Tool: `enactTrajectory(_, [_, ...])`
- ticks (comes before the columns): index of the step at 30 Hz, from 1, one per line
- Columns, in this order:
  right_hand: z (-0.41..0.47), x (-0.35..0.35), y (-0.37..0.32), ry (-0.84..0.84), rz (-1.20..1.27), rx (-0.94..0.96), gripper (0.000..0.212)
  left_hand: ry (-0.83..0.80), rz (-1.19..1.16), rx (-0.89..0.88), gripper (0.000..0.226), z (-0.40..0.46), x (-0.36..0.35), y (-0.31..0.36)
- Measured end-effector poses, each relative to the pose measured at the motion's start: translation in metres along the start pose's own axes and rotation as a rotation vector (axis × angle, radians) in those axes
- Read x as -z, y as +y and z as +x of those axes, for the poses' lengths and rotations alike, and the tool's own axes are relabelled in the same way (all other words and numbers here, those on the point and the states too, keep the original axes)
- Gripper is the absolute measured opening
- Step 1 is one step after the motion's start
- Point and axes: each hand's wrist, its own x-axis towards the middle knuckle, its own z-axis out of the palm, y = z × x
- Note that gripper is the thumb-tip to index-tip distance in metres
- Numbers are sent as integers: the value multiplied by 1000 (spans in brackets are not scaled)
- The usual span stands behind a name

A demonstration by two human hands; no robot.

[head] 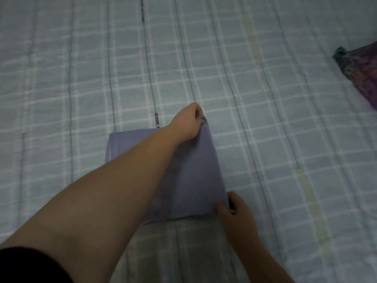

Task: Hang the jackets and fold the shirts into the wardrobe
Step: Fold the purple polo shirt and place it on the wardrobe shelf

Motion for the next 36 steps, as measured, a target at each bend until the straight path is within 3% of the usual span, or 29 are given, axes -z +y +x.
enactTrajectory(6, [-42, -24, -50, -67, 30, 416, 19, -137, -745, 167, 30, -29, 98, -25])
enactTrajectory(9, [-57, -64, -73, -151, -47, 529, 19, -190, -915, 243, 18, -39, 139, -59])
enactTrajectory(11, [-61, -98, -81, -190, -128, 586, 24, -163, -818, 241, 5, -46, 154, -88])
enactTrajectory(16, [-63, -183, -80, -174, -473, 759, 26, -19, -179, 124, 22, -67, 164, -156])
enactTrajectory(21, [-62, -221, -71, -191, -828, 698, 22, 145, 21, 65, 17, -76, 144, -191])
enactTrajectory(25, [-66, -210, -83, -202, -739, 749, 7, 275, 72, 26, 22, -81, 134, -200])
enactTrajectory(28, [-48, -184, -92, -106, -612, 846, 15, 424, 163, -168, 39, -96, 130, -182])
enactTrajectory(31, [-18, -172, -77, 0, -692, 867, 41, 262, 393, -390, 49, -108, 108, -168])
enactTrajectory(33, [-6, -175, -60, -20, -785, 836, 57, 126, 583, -372, 53, -118, 82, -173])
enactTrajectory(36, [-1, -184, -40, -92, -915, 818, 67, 126, 623, -288, 58, -129, 53, -192])
